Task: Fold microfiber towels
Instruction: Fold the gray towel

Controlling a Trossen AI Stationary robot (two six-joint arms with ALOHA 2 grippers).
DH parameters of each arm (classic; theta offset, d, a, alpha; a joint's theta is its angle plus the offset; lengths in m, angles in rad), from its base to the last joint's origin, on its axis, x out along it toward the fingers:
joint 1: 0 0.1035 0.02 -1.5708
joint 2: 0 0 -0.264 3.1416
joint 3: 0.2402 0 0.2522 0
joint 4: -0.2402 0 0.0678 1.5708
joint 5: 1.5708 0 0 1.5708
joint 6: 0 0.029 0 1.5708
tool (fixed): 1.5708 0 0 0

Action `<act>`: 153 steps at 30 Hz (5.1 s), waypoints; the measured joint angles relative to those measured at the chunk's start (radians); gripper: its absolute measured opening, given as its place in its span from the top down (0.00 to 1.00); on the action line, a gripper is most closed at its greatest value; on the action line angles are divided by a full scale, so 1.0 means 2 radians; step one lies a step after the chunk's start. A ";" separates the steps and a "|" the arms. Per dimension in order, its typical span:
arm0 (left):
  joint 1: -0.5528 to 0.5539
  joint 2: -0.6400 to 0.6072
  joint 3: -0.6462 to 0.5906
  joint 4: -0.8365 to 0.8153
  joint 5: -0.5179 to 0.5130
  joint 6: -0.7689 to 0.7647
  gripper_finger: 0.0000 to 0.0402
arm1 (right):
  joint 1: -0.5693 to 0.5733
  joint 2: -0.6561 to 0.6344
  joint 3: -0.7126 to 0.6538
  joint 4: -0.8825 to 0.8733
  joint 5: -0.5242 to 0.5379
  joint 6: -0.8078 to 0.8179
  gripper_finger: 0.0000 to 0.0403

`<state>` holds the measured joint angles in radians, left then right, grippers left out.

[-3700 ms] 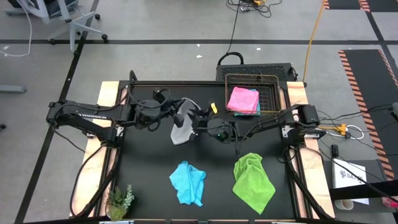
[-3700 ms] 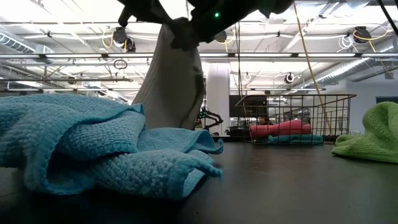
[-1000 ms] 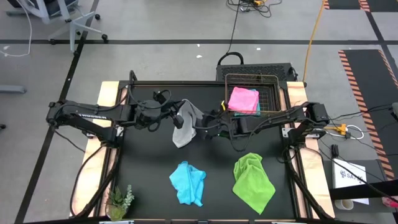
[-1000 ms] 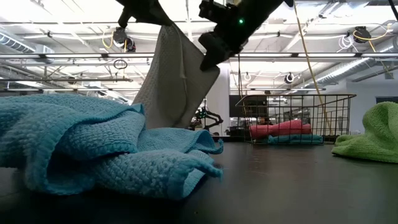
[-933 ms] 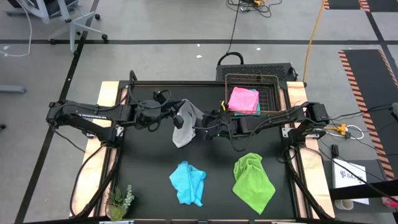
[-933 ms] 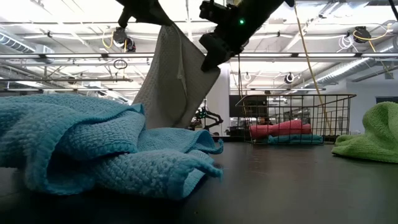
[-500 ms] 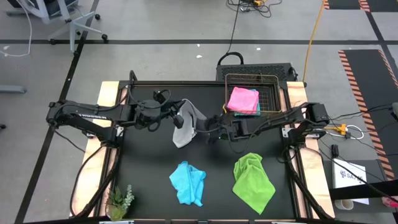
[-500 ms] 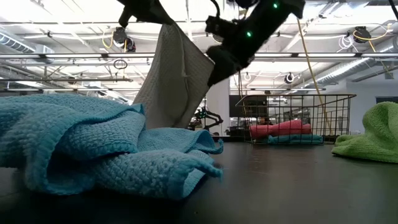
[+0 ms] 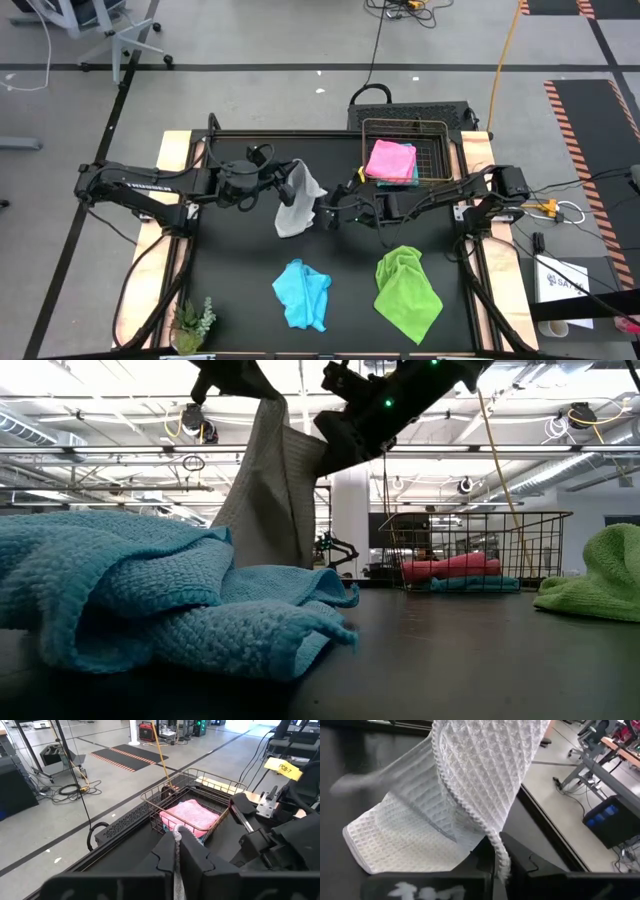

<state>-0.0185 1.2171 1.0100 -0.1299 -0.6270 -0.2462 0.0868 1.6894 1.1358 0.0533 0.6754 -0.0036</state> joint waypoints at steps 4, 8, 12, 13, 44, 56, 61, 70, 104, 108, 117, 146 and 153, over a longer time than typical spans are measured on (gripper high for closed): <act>0.000 0.000 0.000 0.000 0.000 0.000 0.99 | 0.000 0.000 0.000 0.000 -0.001 -0.004 0.96; 0.000 0.000 0.000 0.000 -0.001 0.000 0.96 | 0.003 0.000 0.000 0.002 -0.034 -0.004 0.96; 0.000 0.000 0.000 0.000 -0.001 0.000 0.98 | 0.010 0.000 0.000 0.010 -0.052 -0.004 0.96; 0.000 0.000 0.000 0.000 -0.001 0.000 0.99 | 0.012 0.000 0.000 0.013 -0.053 -0.004 0.96; 0.000 0.000 0.000 0.000 -0.001 -0.001 0.99 | 0.022 -0.001 0.000 0.109 -0.117 0.022 0.96; 0.000 0.000 0.000 -0.007 0.000 -0.003 0.99 | 0.017 -0.006 0.000 0.106 -0.114 0.049 1.00; 0.000 0.000 0.000 -0.050 0.000 -0.023 0.91 | 0.021 -0.040 0.000 0.099 -0.079 0.015 1.00; 0.010 0.000 0.000 -0.110 0.012 -0.089 0.79 | 0.022 -0.124 0.000 0.067 -0.037 -0.047 1.00; -0.062 0.241 -0.032 -0.122 0.298 -0.272 0.78 | 0.023 -0.171 0.000 -0.022 -0.052 -0.030 1.00; -0.054 0.230 -0.026 -0.118 0.297 -0.300 0.78 | 0.023 -0.171 0.000 -0.030 -0.070 -0.030 1.00; -0.041 0.176 -0.026 -0.153 0.240 -0.326 0.78 | 0.023 -0.172 0.000 -0.048 -0.091 -0.031 1.00; 0.007 0.177 -0.027 -0.184 0.286 -0.247 0.78 | 0.022 -0.187 0.000 -0.052 -0.090 -0.070 1.00; 0.010 0.184 -0.028 -0.185 0.321 -0.232 0.78 | 0.022 -0.195 0.000 -0.045 -0.090 -0.082 1.00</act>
<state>0.0006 1.5848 0.9546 -0.5001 0.0147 -0.7108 0.1307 1.3002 1.1366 -0.0360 0.4961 -0.1668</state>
